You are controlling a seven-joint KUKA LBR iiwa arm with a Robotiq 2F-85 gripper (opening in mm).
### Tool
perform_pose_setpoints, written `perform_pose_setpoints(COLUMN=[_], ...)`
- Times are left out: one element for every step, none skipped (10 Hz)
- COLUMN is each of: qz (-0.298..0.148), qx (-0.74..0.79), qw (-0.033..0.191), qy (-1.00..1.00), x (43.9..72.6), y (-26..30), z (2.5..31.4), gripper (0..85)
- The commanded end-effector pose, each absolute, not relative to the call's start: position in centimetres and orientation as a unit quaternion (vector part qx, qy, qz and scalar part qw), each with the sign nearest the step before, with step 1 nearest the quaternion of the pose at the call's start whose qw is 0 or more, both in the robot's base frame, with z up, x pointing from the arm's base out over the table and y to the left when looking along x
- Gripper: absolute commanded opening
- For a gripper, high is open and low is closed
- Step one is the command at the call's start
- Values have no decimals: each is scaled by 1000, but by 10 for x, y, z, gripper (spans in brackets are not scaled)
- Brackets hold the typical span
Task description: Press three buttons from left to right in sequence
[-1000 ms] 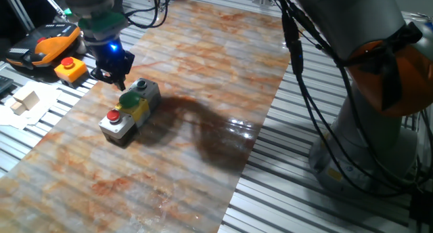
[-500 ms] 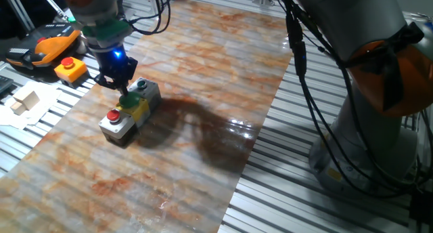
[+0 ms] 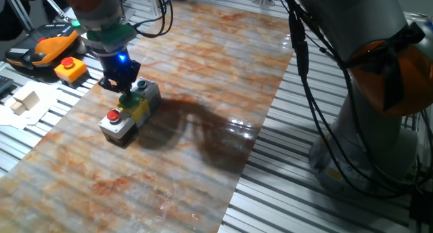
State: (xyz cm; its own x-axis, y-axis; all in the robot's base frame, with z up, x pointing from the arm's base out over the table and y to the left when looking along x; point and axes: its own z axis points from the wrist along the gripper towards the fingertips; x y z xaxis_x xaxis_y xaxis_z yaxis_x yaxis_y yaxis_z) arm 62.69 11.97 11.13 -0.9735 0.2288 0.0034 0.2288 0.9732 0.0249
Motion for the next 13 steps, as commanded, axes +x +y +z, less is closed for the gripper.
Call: perform_pose_setpoints(qz=[-14, -18, -20, -20, -19, -24, -39, -39, -42, -41, -45, -44, -45], qx=[-115, -114, -115, -117, -119, -121, -129, -128, -129, -131, -138, -141, -149], qw=[-2, -6, -11, -13, -10, -3, 7, 15, 22, 24, 18, 11, 12], qy=[-993, -993, -993, -993, -993, -992, -991, -991, -990, -990, -989, -989, -988], x=[625, 623, 622, 621, 622, 622, 622, 623, 625, 627, 627, 625, 621], y=[119, 118, 118, 118, 118, 119, 121, 120, 121, 123, 125, 126, 127], z=[106, 98, 90, 87, 91, 100, 114, 127, 138, 147, 153, 160, 169], gripper=[0, 0, 0, 0, 0, 0, 0, 0, 0, 0, 0, 0, 0])
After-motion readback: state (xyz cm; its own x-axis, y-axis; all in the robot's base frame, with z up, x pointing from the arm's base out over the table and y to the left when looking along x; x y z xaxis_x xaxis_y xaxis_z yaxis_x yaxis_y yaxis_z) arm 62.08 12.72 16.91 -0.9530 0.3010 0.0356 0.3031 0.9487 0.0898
